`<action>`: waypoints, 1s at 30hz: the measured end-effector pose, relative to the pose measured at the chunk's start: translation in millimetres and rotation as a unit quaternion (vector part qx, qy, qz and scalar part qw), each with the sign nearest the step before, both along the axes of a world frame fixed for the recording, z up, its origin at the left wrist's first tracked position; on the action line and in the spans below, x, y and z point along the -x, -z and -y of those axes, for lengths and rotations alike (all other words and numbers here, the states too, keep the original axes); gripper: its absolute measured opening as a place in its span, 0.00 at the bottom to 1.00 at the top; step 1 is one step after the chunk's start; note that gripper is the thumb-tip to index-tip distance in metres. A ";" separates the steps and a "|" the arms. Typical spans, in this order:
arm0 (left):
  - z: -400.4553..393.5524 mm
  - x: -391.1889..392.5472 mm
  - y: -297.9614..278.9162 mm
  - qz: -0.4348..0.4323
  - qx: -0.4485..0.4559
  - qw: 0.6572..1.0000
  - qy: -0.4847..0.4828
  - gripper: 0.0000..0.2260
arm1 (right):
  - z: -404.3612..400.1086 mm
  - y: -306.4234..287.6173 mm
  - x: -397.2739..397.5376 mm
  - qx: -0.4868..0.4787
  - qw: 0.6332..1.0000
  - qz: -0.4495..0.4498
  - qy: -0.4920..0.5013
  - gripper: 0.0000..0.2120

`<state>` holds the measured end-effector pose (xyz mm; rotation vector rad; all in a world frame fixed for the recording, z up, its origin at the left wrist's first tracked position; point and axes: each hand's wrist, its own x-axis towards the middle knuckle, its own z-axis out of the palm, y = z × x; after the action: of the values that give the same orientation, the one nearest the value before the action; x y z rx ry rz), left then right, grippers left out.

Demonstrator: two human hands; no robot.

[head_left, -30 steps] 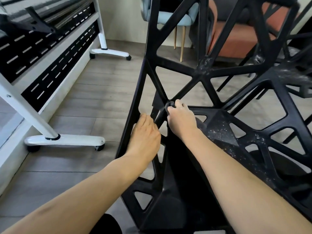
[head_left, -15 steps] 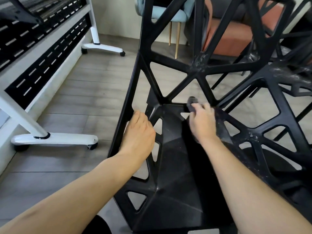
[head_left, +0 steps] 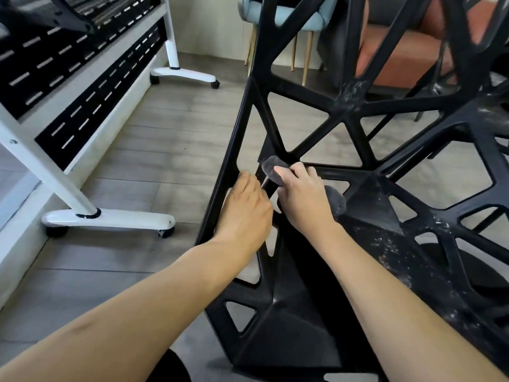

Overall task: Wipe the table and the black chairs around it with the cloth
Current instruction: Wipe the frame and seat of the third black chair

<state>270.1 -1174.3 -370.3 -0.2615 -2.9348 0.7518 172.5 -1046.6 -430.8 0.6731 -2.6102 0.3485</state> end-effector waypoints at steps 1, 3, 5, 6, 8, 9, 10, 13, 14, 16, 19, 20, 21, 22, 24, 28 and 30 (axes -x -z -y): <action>-0.6 -0.7 0.2 0.005 0.006 1.000 -0.002 0.18 | -10.4 1.7 -9.9 0.011 1.000 0.012 -0.027 0.21; -0.1 -0.7 0.9 -0.002 0.012 1.000 0.004 0.19 | -41.1 -0.2 -20.8 -0.003 0.997 0.026 -0.068 0.24; 2.1 -0.7 4.4 -0.011 -0.008 1.000 0.020 0.21 | -87.4 -6.3 -17.3 -0.016 1.000 0.012 -0.023 0.25; 2.3 0.3 7.1 -0.002 -0.026 0.999 0.032 0.23 | -113.2 -8.4 -12.5 -0.003 0.999 -0.009 0.032 0.22; 1.7 1.5 12.1 0.040 -0.077 0.994 0.059 0.28 | -153.4 -9.8 -2.0 0.040 0.987 -0.032 0.154 0.17; 1.0 2.6 14.4 0.068 -0.100 0.990 0.069 0.29 | -161.8 -8.4 5.1 0.049 0.979 -0.023 0.194 0.17; 0.6 3.5 16.1 0.092 -0.115 0.986 0.078 0.30 | -162.3 -6.8 13.0 0.045 0.976 -0.003 0.212 0.17; 0.0 5.6 20.3 0.125 -0.117 0.980 0.098 0.33 | -139.1 -7.1 23.3 0.022 0.975 0.060 0.212 0.18; 0.4 6.2 21.6 0.129 -0.114 0.980 0.097 0.32 | -127.2 -10.7 18.6 0.029 0.975 0.077 0.204 0.18; -0.5 7.6 21.5 0.136 -0.106 0.980 0.095 0.30 | -97.6 -15.0 -5.3 0.050 0.982 0.095 0.158 0.17; -2.8 8.3 19.3 0.150 -0.099 0.979 0.093 0.29 | -46.0 -13.5 -49.0 0.033 0.992 0.109 0.054 0.17; -3.5 8.7 18.9 0.148 -0.100 0.979 0.094 0.29 | -43.3 -14.9 -56.4 0.019 0.992 0.121 0.019 0.18; -3.6 9.0 18.8 0.145 -0.102 0.980 0.093 0.29 | -51.6 -18.3 -59.6 -0.003 0.992 0.127 -0.006 0.19; -3.0 9.5 19.0 0.148 -0.103 0.979 0.092 0.29 | -70.4 -20.8 -58.1 -0.028 0.993 0.117 -0.008 0.19; -1.3 11.0 19.6 0.158 -0.098 0.978 0.091 0.29 | -123.4 -24.8 -46.6 -0.061 0.993 0.079 0.061 0.20; -3.1 12.6 22.9 0.164 -0.099 0.975 0.113 0.27 | -174.9 -30.9 -40.6 -0.026 0.964 0.137 0.225 0.21; -4.2 16.0 24.5 0.166 -0.100 0.974 0.118 0.27 | -142.6 -31.5 -53.5 -0.004 0.967 0.153 0.205 0.22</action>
<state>254.1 -1170.1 -394.8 -0.7705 -3.1702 0.4075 226.0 -904.0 -399.4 0.0691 -2.9535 0.3313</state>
